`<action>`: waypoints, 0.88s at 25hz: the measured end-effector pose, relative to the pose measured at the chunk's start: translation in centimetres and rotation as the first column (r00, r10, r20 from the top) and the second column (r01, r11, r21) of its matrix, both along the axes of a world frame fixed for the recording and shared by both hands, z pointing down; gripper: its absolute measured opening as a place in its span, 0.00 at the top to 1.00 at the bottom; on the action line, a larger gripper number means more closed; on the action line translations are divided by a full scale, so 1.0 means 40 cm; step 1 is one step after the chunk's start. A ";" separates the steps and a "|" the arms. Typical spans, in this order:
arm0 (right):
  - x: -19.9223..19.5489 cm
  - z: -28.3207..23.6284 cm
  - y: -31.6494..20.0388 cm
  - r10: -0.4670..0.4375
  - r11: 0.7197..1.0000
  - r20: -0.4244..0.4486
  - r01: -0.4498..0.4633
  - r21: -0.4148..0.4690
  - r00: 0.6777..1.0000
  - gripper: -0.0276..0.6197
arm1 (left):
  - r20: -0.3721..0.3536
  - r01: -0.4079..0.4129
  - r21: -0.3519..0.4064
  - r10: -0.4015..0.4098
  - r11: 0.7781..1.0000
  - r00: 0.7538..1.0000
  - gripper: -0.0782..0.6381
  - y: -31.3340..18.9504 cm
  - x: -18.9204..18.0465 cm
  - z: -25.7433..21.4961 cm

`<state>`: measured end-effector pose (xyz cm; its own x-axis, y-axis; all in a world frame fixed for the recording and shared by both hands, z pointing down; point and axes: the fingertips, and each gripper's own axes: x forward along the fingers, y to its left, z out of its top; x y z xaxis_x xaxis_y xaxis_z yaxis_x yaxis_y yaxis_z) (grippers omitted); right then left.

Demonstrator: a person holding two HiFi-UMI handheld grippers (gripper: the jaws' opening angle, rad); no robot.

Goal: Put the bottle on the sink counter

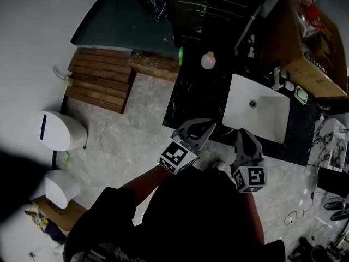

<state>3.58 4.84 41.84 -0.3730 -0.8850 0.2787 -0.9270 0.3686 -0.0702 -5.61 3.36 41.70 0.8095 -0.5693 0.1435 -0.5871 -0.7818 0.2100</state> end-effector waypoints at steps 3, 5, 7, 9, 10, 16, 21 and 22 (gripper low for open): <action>0.026 -0.032 0.032 -0.013 0.999 0.007 0.013 0.035 1.000 0.90 | 0.028 0.008 0.028 -0.008 1.000 1.000 0.87 0.044 0.026 -0.026; 0.050 -0.049 0.064 -0.028 0.997 0.015 0.027 0.066 0.999 0.90 | 0.023 -0.012 0.038 0.011 0.999 1.000 0.87 0.091 0.054 -0.039; 0.080 -0.069 0.106 -0.039 0.994 0.020 0.036 0.106 0.999 0.90 | 0.025 -0.011 0.040 0.010 0.999 1.000 0.87 0.142 0.091 -0.041; 0.113 -0.082 0.171 -0.042 0.991 0.026 0.038 0.130 0.999 0.90 | 0.046 0.006 0.039 -0.008 0.999 0.999 0.87 0.205 0.137 -0.041; 0.130 -0.086 0.210 -0.043 0.990 0.029 0.039 0.133 0.999 0.90 | 0.053 0.015 0.037 -0.017 0.999 0.998 0.87 0.243 0.164 -0.041; 0.220 -0.121 0.439 -0.053 0.982 0.069 0.039 0.186 0.996 0.90 | 0.038 0.158 0.065 -0.161 0.985 0.986 0.87 0.461 0.282 -0.062; 0.257 -0.101 0.593 -0.074 0.982 0.079 0.059 0.180 0.994 0.90 | 0.047 0.265 0.087 -0.269 0.960 0.962 0.87 0.616 0.302 -0.062; 0.261 -0.102 0.624 -0.068 0.982 0.077 0.053 0.181 0.995 0.90 | 0.049 0.278 0.091 -0.283 0.956 0.958 0.87 0.647 0.304 -0.065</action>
